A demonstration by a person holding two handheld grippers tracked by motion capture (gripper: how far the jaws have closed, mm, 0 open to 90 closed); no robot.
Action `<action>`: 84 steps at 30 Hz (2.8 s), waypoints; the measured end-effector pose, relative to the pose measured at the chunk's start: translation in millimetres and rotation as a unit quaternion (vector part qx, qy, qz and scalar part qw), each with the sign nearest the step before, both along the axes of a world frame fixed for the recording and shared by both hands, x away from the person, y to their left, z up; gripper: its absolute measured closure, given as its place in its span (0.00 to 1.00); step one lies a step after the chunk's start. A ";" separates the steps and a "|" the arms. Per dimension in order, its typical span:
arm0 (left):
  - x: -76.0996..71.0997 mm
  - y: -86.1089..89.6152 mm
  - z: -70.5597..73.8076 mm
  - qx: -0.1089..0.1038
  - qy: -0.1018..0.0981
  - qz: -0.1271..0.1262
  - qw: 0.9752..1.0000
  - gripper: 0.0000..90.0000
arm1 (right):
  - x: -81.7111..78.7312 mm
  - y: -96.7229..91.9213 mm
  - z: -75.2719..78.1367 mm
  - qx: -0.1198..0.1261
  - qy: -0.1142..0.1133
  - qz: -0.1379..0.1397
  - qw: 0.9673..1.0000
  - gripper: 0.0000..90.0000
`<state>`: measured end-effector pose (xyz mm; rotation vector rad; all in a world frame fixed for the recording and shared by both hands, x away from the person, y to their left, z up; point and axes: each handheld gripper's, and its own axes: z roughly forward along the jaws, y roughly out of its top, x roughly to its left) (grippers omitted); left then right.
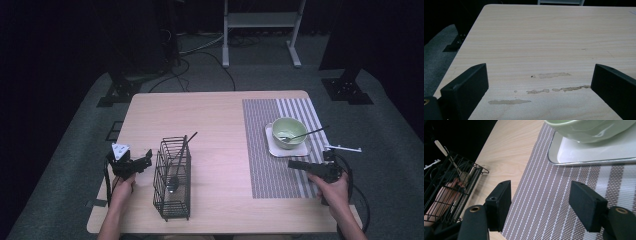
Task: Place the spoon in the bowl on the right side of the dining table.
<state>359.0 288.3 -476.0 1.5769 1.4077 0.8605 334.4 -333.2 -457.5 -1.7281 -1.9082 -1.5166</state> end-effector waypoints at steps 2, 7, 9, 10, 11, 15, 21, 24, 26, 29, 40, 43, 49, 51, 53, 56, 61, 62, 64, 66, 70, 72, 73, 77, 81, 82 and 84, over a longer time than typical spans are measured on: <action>-0.1 0.0 0.1 0.000 0.001 -0.001 1.000 0.00 | -0.2 2.6 0.2 0.001 -0.001 0.003 1.000 0.37; -0.1 0.1 0.0 -0.001 0.001 0.000 1.000 0.00 | -1.9 9.0 -0.3 -0.002 0.000 0.013 1.000 0.37; -0.2 0.1 0.1 0.000 0.001 0.000 1.000 0.00 | -2.6 11.7 -0.3 -0.002 0.000 0.018 1.000 0.37; -0.1 0.1 0.1 0.001 0.001 -0.001 1.000 0.00 | -2.9 13.0 -0.2 -0.004 -0.002 0.020 1.000 0.37; 0.0 0.0 0.0 0.000 0.000 0.000 1.000 0.00 | -3.3 14.5 0.1 -0.004 -0.002 0.021 1.000 0.37; -0.1 0.1 0.0 -0.001 0.000 0.001 1.000 0.00 | -5.0 19.7 1.6 -0.006 -0.006 0.030 1.000 0.37; -0.1 0.2 0.0 -0.002 0.000 0.001 1.000 0.00 | -8.4 28.4 3.8 -0.008 -0.009 0.043 0.999 0.37; -0.1 0.2 0.0 -0.002 0.000 0.001 1.000 0.00 | -10.2 32.9 4.6 -0.008 -0.011 0.051 0.999 0.37; -0.3 0.3 0.1 -0.001 0.001 0.001 1.000 0.00 | -11.4 36.2 5.4 -0.008 -0.013 0.055 0.998 0.37; -0.2 0.5 0.1 -0.003 0.000 0.001 1.000 0.00 | -12.7 40.6 6.8 -0.012 -0.015 0.063 0.998 0.37; -0.2 1.1 0.0 -0.004 0.001 0.001 1.000 0.00 | -16.2 48.4 5.6 -0.017 -0.018 0.075 0.997 0.37; -0.2 0.7 0.1 -0.003 0.001 0.001 1.000 0.00 | -18.1 50.6 4.7 -0.016 -0.019 0.078 0.997 0.37; -0.2 0.9 0.0 -0.004 0.001 0.001 1.000 0.00 | -21.6 54.8 4.6 -0.020 -0.023 0.083 0.996 0.37; -0.3 0.6 0.1 -0.004 0.001 0.001 1.000 0.00 | -22.8 55.9 4.2 -0.019 -0.024 0.085 0.996 0.37; -0.3 0.6 0.1 -0.004 0.001 0.001 1.000 0.00 | -24.2 56.9 3.8 -0.019 -0.023 0.087 0.996 0.37; -0.3 0.5 0.1 -0.004 0.001 0.001 1.000 0.00 | -26.1 58.8 3.9 -0.019 -0.024 0.090 0.995 0.37; -0.3 0.5 0.0 -0.004 0.001 0.000 1.000 0.00 | -28.8 61.1 4.3 -0.018 -0.025 0.095 0.995 0.37; -0.3 0.6 0.1 -0.004 0.001 0.000 1.000 0.00 | -29.4 61.6 4.2 -0.018 -0.025 0.095 0.995 0.37; -0.2 0.8 0.0 -0.004 0.001 0.000 1.000 0.00 | -30.6 62.2 3.9 -0.019 -0.025 0.097 0.995 0.37; -0.3 0.7 0.1 -0.004 0.001 0.000 1.000 0.00 | -31.8 63.1 3.3 -0.018 -0.025 0.098 0.995 0.37; -0.3 0.6 0.0 -0.004 0.001 0.000 1.000 0.00 | -34.6 65.4 2.1 -0.018 -0.024 0.102 0.994 0.37; -0.2 0.5 0.0 -0.004 0.001 0.000 1.000 0.00 | -36.0 66.4 1.6 -0.020 -0.022 0.104 0.994 0.37; -0.3 0.4 0.1 -0.004 0.001 0.000 1.000 0.00 | -36.7 66.8 1.3 -0.019 -0.022 0.105 0.994 0.37; -0.2 0.4 0.0 -0.004 0.001 0.000 1.000 0.00 | -38.9 67.3 -1.1 -0.019 -0.024 0.105 0.994 0.37; 0.0 0.4 0.1 -0.003 0.003 0.000 1.000 0.00 | -41.1 68.3 -3.4 -0.018 -0.023 0.106 0.994 0.37; 0.0 0.4 0.0 -0.003 0.003 0.000 1.000 0.00 | -41.4 68.5 -3.9 -0.018 -0.023 0.106 0.994 0.37; 0.0 0.8 0.1 -0.004 0.003 0.001 1.000 0.00 | -41.8 69.0 -4.9 -0.018 -0.024 0.106 0.994 0.37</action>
